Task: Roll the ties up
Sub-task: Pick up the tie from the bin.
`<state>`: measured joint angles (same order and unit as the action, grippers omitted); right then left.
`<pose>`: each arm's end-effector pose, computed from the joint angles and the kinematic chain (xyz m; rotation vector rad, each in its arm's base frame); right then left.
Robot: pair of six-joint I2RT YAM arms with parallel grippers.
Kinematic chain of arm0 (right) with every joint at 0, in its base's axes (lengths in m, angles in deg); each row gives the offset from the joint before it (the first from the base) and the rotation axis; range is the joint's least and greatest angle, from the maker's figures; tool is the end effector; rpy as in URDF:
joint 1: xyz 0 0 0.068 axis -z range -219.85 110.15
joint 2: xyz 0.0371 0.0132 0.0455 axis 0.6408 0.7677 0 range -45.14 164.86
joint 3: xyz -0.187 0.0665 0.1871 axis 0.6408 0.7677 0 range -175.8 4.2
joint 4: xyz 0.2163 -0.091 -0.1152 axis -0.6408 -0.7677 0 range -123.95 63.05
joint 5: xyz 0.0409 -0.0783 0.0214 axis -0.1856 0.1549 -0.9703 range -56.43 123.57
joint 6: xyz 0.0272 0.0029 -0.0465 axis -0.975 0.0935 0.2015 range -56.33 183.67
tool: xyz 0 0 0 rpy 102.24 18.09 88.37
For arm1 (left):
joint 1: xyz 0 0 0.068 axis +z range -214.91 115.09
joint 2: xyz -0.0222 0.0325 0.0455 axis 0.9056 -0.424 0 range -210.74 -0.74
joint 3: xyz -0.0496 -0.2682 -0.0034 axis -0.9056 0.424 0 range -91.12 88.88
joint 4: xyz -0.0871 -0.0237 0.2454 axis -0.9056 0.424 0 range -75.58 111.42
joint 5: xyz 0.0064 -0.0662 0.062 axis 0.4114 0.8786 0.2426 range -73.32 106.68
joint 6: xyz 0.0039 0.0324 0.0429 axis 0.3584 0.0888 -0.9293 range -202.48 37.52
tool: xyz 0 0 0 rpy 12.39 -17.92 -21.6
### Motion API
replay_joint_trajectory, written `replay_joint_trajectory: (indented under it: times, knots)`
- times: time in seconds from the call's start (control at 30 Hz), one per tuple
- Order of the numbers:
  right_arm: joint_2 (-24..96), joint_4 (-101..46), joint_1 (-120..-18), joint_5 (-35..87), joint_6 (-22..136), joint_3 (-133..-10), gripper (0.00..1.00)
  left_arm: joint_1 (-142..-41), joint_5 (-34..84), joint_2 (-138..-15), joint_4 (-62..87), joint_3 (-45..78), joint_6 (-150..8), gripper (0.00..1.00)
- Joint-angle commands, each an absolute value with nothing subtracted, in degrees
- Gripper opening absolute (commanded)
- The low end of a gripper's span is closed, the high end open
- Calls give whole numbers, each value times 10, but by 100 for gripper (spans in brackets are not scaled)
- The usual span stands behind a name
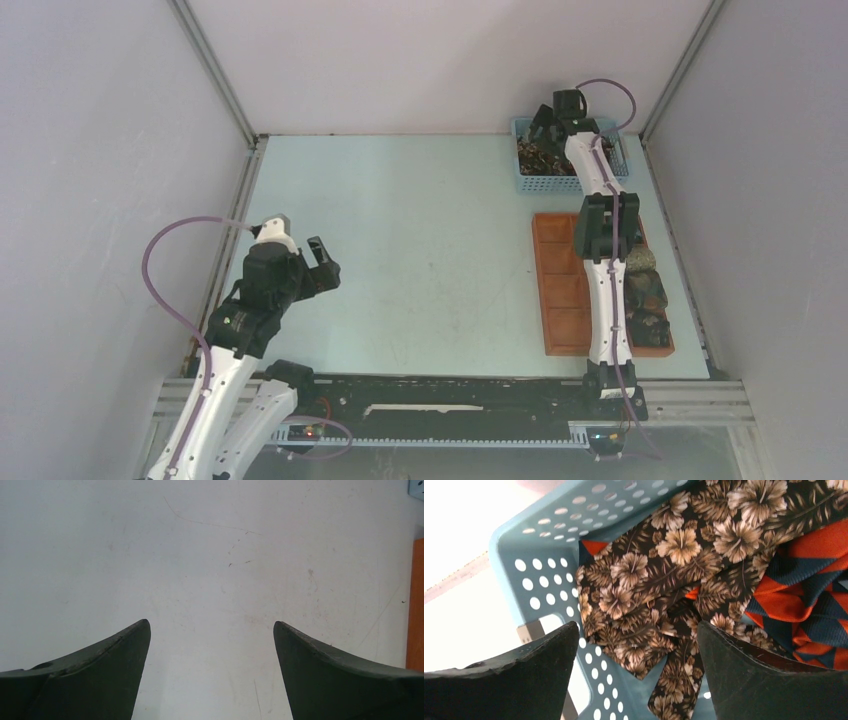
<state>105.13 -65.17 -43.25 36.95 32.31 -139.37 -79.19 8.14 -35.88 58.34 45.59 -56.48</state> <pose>0.5762 0.0320 0.1980 0.5994 2.2873 0.2265 0.1242 -0.0261 0.2957 -0.3076 2.1751 -0.2333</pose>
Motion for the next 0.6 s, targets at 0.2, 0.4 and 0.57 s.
replay_joint_trajectory:
  times: [0.2, 0.4, 0.57]
  knots:
    - [1112, -583, -427, 369, 284, -1449, 68, -793, 66, -370, 576, 455, -556, 100]
    - [1100, -566, -427, 369, 293, -1446, 17, -792, 63, -374, 577, 455, -556, 100]
    - [1056, -551, -428, 365, 315, -1428, 2, -792, 62, -370, 578, 455, -556, 100]
